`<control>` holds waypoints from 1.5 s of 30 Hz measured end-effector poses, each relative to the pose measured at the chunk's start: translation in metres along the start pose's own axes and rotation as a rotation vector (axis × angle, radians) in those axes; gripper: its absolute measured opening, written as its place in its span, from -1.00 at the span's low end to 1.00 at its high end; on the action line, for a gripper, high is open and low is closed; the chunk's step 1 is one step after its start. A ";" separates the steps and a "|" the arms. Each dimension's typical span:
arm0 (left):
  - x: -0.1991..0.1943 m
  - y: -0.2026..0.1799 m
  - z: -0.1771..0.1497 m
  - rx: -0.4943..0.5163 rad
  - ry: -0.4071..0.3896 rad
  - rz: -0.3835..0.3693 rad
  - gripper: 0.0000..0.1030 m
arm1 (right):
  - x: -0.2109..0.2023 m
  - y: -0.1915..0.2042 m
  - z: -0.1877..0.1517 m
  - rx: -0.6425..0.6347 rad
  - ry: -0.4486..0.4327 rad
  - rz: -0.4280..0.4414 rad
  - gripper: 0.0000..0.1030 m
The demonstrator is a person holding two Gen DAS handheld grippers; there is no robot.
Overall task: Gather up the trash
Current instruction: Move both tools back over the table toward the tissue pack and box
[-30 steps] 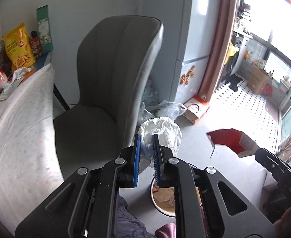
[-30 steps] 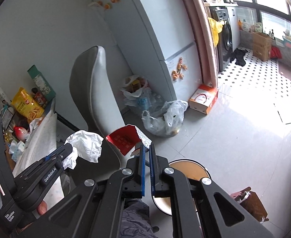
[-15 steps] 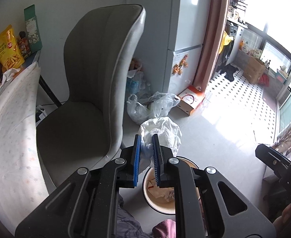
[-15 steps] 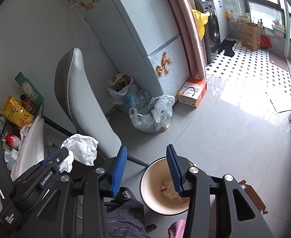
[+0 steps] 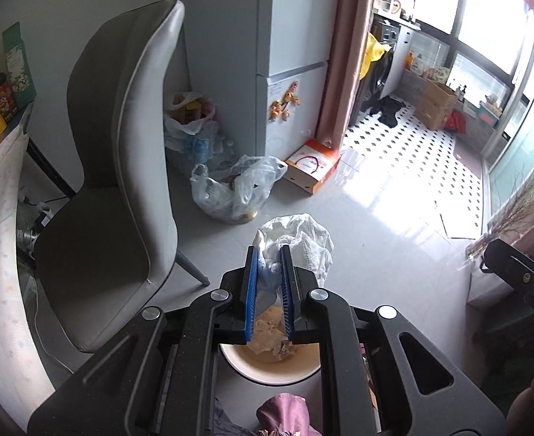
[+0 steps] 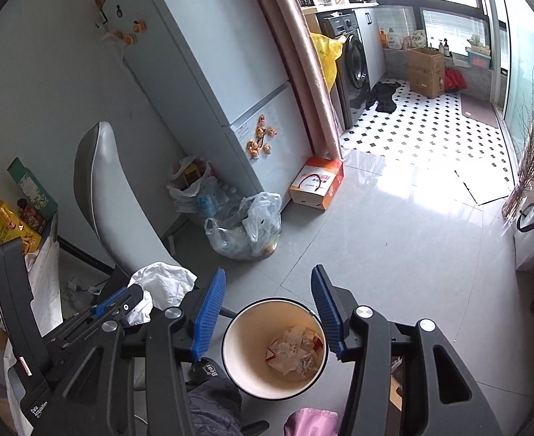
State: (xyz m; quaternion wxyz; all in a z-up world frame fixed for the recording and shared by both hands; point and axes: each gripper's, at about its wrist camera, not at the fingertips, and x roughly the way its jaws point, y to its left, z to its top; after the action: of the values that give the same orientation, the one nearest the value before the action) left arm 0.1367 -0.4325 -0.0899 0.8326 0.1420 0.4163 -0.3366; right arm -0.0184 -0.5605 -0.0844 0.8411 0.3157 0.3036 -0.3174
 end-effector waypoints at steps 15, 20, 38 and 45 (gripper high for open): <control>-0.030 0.030 0.004 -0.050 -0.061 -0.002 0.68 | -0.009 0.020 -0.003 -0.020 -0.027 0.047 0.34; -0.051 0.063 0.001 -0.090 -0.094 0.062 0.71 | -0.011 0.044 -0.008 -0.044 -0.030 0.083 0.51; -0.156 0.225 -0.052 -0.351 -0.217 0.301 0.76 | -0.037 0.218 -0.062 -0.292 0.009 0.337 0.71; -0.189 0.269 -0.080 -0.433 -0.254 0.354 0.77 | -0.056 0.276 -0.093 -0.389 0.030 0.417 0.72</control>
State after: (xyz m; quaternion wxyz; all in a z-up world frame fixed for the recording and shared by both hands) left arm 0.1901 -0.1103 -0.0015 0.9347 -0.0117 0.3396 -0.1047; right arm 0.1183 -0.3090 -0.0083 0.9284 0.2088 0.2997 -0.0689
